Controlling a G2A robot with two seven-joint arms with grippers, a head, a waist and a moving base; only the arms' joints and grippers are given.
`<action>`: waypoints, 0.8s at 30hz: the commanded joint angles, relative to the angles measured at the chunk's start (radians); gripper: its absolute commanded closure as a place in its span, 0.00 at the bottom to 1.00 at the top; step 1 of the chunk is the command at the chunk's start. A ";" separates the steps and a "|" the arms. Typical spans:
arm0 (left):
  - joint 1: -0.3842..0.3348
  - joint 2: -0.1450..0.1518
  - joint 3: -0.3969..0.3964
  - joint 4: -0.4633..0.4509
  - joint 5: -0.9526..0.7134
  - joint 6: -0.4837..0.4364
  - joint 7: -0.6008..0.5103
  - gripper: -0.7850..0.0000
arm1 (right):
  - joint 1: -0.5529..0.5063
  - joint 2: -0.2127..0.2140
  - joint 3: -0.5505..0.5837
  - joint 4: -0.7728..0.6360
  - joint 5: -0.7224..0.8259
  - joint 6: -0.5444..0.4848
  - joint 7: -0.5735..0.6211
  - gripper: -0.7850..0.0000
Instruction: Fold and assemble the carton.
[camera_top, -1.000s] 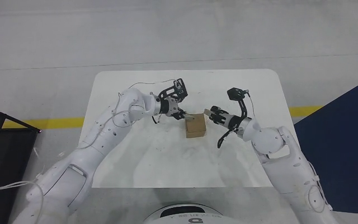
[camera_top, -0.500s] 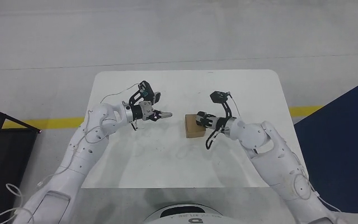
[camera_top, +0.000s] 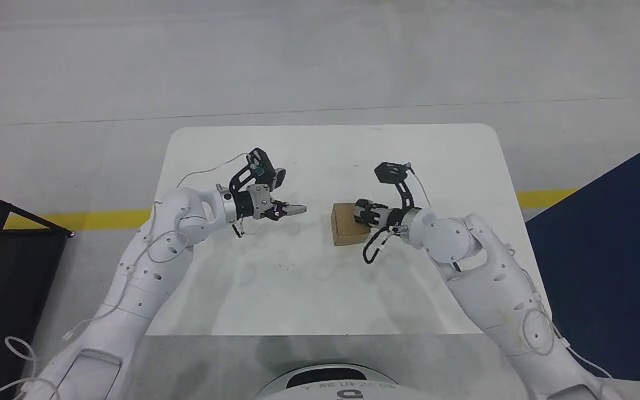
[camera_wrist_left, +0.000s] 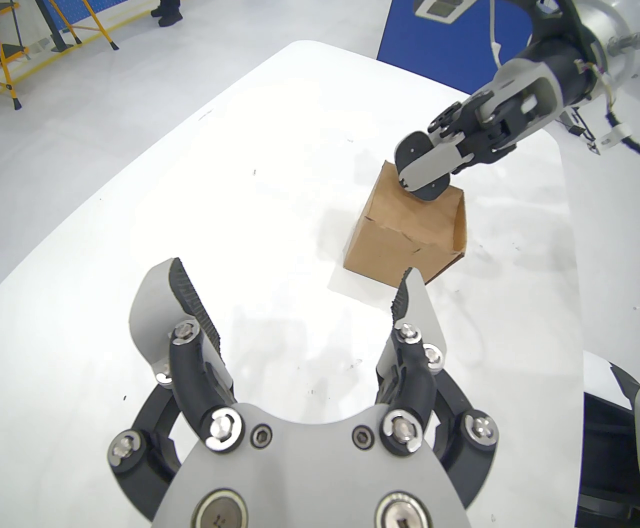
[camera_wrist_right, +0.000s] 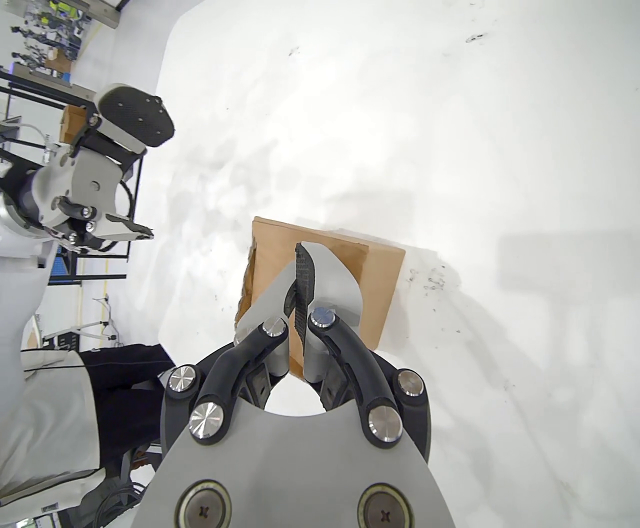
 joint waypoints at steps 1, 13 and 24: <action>-0.016 -0.003 0.011 0.013 -0.002 -0.002 -0.002 0.00 | -0.026 0.004 0.017 -0.098 0.024 -0.031 0.004 1.00; -0.087 -0.026 0.077 0.090 -0.013 -0.005 -0.001 0.00 | -0.113 0.035 0.071 -0.088 0.167 -0.054 0.337 1.00; -0.115 -0.031 0.085 0.142 -0.026 -0.013 0.007 0.00 | -0.043 0.030 0.050 0.030 0.113 0.005 0.222 1.00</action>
